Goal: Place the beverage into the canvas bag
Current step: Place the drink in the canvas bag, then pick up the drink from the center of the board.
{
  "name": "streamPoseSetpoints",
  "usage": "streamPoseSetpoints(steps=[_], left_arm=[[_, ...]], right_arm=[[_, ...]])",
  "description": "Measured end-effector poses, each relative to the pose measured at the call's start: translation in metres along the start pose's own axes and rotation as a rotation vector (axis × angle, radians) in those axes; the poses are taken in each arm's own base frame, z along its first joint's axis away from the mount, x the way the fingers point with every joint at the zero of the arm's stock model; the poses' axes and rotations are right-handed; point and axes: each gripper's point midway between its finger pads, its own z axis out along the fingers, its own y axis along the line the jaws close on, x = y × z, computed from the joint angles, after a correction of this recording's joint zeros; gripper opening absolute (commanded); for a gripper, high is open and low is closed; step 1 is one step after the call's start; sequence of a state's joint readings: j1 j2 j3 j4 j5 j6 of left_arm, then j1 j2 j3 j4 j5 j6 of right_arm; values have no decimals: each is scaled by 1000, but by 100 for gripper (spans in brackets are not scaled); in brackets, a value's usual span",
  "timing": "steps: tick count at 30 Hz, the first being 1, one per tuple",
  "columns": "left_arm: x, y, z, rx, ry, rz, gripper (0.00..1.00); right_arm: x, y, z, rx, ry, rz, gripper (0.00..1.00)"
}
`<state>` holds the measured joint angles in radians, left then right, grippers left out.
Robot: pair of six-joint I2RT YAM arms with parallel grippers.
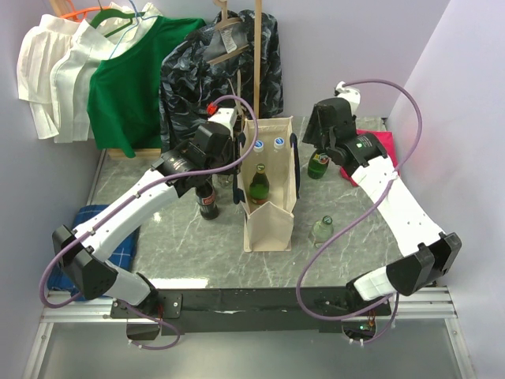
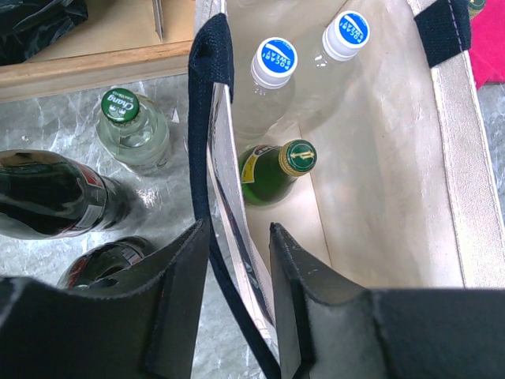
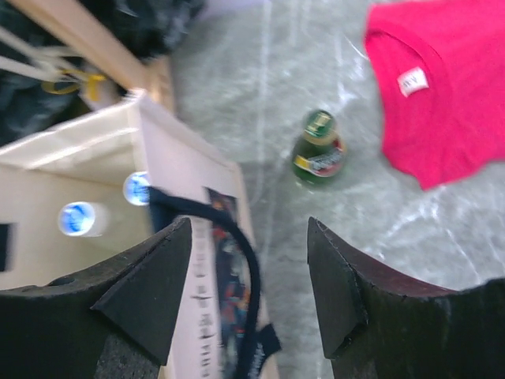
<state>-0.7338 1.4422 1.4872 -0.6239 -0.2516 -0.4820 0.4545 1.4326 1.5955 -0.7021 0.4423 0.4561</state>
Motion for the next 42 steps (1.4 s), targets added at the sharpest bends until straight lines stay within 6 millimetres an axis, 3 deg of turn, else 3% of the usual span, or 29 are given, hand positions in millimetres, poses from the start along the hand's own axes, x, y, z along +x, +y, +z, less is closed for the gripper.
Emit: streamPoseSetpoints(steps=[7,14,17,27,42], left_arm=[[-4,-1,0,7,-15,5,54],[-5,0,-1,4,-19,15,65],[-5,0,-1,3,-19,20,70],[-5,1,-1,0,-21,32,80],[-11,3,-1,-15,-36,47,87]], right_arm=[[21,-31,15,71,75,16,68],[18,-49,23,98,88,52,68],[22,-56,34,124,106,55,68],[59,-72,84,202,235,26,68],[41,-71,121,213,227,37,67]])
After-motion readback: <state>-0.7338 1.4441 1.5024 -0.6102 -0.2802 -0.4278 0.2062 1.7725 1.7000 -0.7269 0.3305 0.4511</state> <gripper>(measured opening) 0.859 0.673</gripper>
